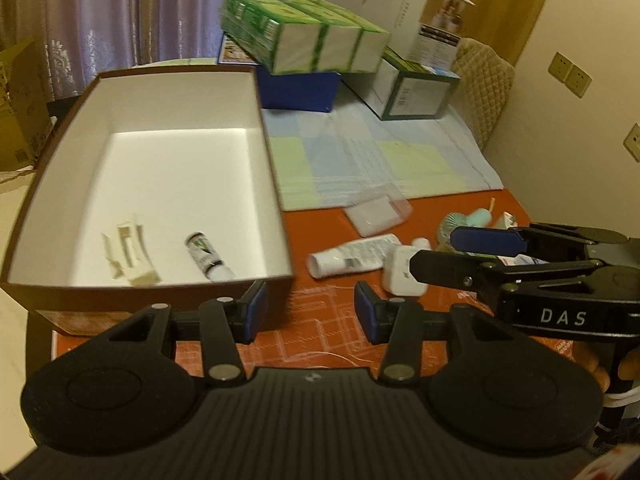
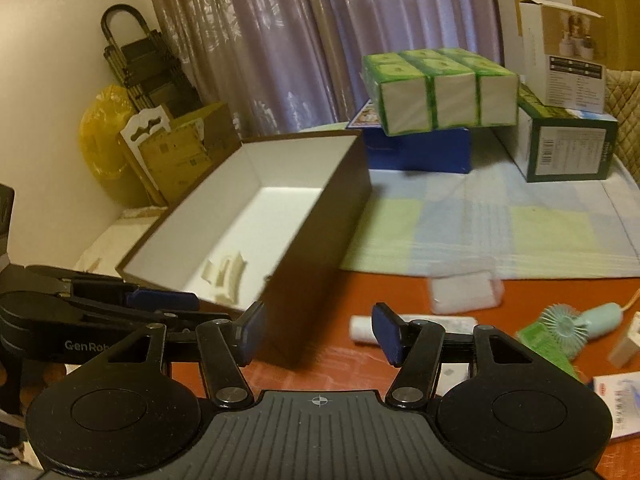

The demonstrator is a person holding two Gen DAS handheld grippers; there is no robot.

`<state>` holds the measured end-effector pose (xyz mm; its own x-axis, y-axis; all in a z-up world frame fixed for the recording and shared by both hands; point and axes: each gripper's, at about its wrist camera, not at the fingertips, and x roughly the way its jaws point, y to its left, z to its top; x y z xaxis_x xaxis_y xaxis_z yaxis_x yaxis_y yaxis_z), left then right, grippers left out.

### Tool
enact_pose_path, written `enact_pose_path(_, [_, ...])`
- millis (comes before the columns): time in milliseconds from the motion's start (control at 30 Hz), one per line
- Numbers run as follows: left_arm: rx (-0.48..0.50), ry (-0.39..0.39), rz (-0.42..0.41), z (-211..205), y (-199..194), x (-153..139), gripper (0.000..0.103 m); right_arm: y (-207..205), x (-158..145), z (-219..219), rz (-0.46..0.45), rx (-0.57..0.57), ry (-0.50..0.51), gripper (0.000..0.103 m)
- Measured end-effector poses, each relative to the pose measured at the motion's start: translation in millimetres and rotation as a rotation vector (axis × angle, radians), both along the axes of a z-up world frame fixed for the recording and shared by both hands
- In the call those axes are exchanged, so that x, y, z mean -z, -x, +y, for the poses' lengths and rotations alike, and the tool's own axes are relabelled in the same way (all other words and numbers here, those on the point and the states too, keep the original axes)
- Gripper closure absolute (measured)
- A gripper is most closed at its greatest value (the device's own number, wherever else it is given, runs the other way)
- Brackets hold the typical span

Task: Organize rigid objects
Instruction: 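Move both tools back over the items on the table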

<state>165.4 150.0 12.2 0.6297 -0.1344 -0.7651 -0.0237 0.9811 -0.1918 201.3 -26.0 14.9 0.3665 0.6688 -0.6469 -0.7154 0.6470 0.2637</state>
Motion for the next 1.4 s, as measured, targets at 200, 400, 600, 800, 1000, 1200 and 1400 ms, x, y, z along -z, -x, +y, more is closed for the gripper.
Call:
enact_pose_path(200, [0.024,0.003,0.015,-32,-3,6,0.061,-4,5,-36,0.011,0.008,0.03,0.047])
enact_pose_path(400, [0.054,-0.003,0.022,-63,-11,12,0.061,-12,7,-69,0.017,0.032,0.049,0.047])
enact_pose_path(600, [0.07,-0.006,0.034,-88,-23,21,0.061,-22,7,-98,0.024,0.072,0.059,0.047])
enact_pose_path(800, [0.074,-0.009,0.05,-106,-31,30,0.061,-33,9,-119,0.031,0.091,0.067,0.047])
enact_pose_path(1000, [0.063,-0.015,0.068,-117,-37,38,0.06,-41,14,-134,0.04,0.1,0.075,0.047])
enact_pose_path(1200, [0.049,-0.024,0.079,-121,-41,45,0.057,-49,22,-140,0.054,0.097,0.09,0.047])
enact_pose_path(1400, [0.039,-0.04,0.076,-126,-46,54,0.052,-56,33,-143,0.052,0.098,0.12,0.047])
